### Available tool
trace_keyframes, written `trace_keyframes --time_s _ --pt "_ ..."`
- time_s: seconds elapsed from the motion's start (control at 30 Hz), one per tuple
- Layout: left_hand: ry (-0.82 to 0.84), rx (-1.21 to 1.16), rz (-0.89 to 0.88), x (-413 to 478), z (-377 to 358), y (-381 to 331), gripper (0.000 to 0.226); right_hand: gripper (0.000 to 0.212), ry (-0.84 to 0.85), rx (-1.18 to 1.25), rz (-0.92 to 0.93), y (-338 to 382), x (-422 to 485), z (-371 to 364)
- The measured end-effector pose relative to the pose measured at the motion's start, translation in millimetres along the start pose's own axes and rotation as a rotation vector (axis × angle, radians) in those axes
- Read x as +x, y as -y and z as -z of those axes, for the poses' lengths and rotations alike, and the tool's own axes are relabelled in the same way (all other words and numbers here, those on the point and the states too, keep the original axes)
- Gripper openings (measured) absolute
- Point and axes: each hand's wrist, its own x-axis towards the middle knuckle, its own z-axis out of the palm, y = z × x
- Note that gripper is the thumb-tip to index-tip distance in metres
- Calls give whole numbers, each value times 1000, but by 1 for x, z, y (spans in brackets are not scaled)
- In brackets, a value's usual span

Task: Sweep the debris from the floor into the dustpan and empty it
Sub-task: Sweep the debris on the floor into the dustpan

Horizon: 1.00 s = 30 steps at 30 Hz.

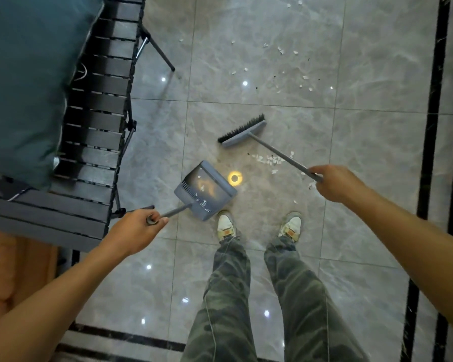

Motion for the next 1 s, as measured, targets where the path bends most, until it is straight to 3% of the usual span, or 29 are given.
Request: trace_keyframes --time_s 0.27,0.43,0.73,1.0 --pt "38 92 -30 14 -10 -30 47 43 -18 -92 -136 -71 -13 3" --pt "49 123 -43 27 -12 -51 48 42 -88 12 -33 -86 -1 4" --pt "65 154 -71 26 -12 -62 47 36 -89 292 134 -49 46 -44" --pt "70 231 -66 30 -6 -54 43 48 112 12 48 -102 54 -42"
